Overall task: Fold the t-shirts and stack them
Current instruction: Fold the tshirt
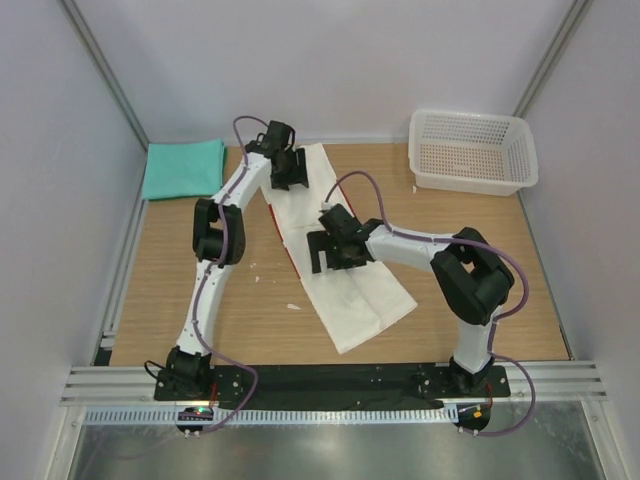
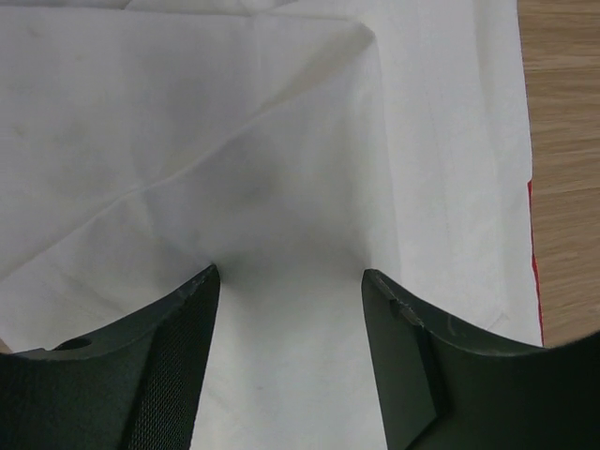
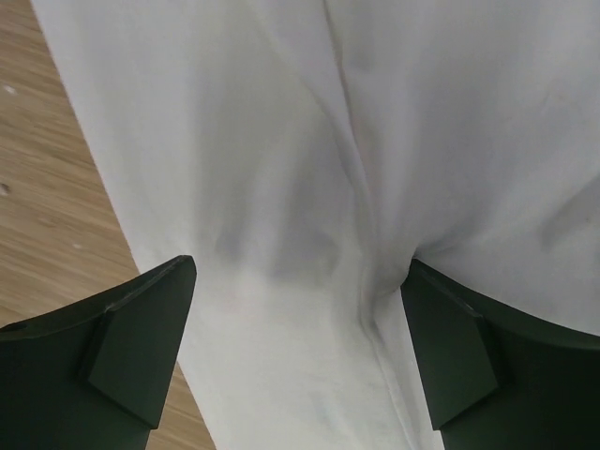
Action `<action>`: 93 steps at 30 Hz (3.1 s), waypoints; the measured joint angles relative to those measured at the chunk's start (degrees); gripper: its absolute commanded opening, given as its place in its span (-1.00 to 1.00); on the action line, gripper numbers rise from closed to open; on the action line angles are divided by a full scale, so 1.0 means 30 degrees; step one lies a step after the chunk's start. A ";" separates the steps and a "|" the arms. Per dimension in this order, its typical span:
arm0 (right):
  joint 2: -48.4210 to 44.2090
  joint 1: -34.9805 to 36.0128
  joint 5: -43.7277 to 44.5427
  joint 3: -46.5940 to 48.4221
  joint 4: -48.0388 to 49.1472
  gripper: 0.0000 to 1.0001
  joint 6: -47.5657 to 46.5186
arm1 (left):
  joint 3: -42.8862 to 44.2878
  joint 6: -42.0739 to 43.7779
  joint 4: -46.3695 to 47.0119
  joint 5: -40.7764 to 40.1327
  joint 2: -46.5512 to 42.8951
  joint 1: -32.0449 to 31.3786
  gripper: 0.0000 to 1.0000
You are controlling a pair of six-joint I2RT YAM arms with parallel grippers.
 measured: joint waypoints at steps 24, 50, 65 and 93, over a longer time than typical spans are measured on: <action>0.0925 0.3155 0.2499 0.1829 -0.1005 1.00 0.5493 | -0.0160 0.1974 0.3424 0.4277 0.0386 0.0444 0.38; -1.1533 -0.3381 -0.6703 -1.0586 -0.2062 0.28 0.3687 | -3.1911 -0.3876 0.2062 0.6244 -2.4866 -0.0729 0.16; -1.4280 -0.3417 -0.9952 -1.5446 0.0466 -0.03 0.6951 | -3.7048 -1.0426 0.2812 0.5814 -2.9689 -0.3453 0.01; -1.4455 -0.3432 -1.0032 -1.5912 0.0634 -0.11 0.7184 | -3.8483 -1.4207 0.6346 0.5144 -2.7802 -0.6441 -0.47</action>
